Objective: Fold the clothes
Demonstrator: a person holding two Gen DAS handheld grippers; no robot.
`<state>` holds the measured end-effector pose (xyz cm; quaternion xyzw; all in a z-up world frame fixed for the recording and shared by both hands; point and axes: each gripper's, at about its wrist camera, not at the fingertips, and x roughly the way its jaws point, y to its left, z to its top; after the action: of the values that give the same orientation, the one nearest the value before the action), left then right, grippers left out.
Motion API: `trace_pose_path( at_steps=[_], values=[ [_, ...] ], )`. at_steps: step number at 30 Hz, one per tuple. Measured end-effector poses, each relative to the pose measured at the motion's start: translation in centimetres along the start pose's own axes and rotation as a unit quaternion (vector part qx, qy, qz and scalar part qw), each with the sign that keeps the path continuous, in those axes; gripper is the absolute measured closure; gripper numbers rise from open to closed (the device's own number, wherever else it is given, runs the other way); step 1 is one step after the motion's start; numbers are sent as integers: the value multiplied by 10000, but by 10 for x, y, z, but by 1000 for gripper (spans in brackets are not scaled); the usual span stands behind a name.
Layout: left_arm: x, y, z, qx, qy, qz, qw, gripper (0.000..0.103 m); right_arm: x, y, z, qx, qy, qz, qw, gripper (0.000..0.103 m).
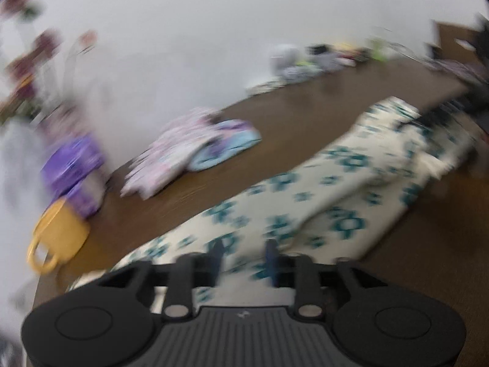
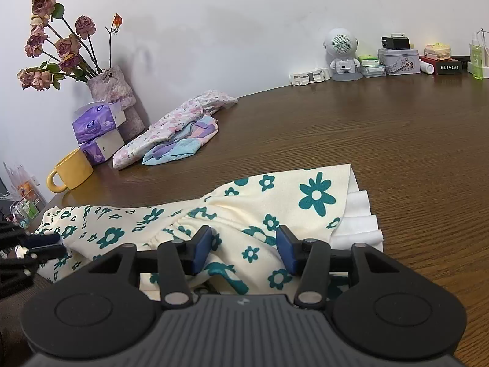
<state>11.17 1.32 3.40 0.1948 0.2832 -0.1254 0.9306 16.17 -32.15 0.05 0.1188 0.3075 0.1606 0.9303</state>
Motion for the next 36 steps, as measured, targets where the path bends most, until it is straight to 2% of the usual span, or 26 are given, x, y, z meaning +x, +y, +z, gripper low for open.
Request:
trace_pose_path(
  at_steps=[1, 2, 3, 4, 6, 9, 14, 18, 20, 23, 26, 32, 33, 36],
  values=[
    [-1, 11, -2, -324, 38, 117, 9994, 58, 0, 0, 0, -5, -1, -1, 10000, 55],
    [-2, 23, -4, -656, 76, 228, 9976, 57, 0, 0, 0, -10, -2, -2, 10000, 55],
    [-4, 36, -6, -1136, 96, 244, 9932, 57, 0, 1, 0, -18, -4, -5, 10000, 55],
    [-5, 50, -10, -1699, 96, 204, 9852, 56, 0, 1, 0, -22, -6, -7, 10000, 55],
    [-8, 76, -19, -2743, 69, 74, 9616, 54, 0, 1, 0, -28, -10, -11, 10000, 55],
    [-6, 101, -31, -3810, 103, -33, 9245, 54, -1, 1, 0, -30, -14, -12, 10000, 55],
    [-2, 113, -36, -4209, 192, 40, 9069, 54, -1, 1, 0, -34, -14, -13, 10000, 55],
    [11, 121, -34, -4320, 255, 120, 9014, 61, -1, 1, 0, -30, -16, -8, 10000, 54],
    [18, 124, -34, -4384, 342, 193, 8979, 73, -1, 0, 0, -24, -17, -1, 10000, 54],
    [23, 125, -39, -4378, 351, 381, 8976, 89, -2, -1, 0, -6, -20, 17, 10000, 54],
    [23, 126, -43, -4351, 318, 465, 8986, 98, -3, 0, -1, -3, -18, 26, 10000, 53],
    [15, 123, -44, -4069, 222, 806, 9096, 103, -3, -1, 0, 10, -16, 40, 10000, 53],
    [14, 125, -47, -4058, 238, 889, 9093, 103, -3, -1, 0, 14, -16, 42, 10000, 53],
    [9, 131, -53, -4254, 162, 783, 9015, 102, -3, -1, 0, 10, -15, 41, 10000, 53]
  ],
)
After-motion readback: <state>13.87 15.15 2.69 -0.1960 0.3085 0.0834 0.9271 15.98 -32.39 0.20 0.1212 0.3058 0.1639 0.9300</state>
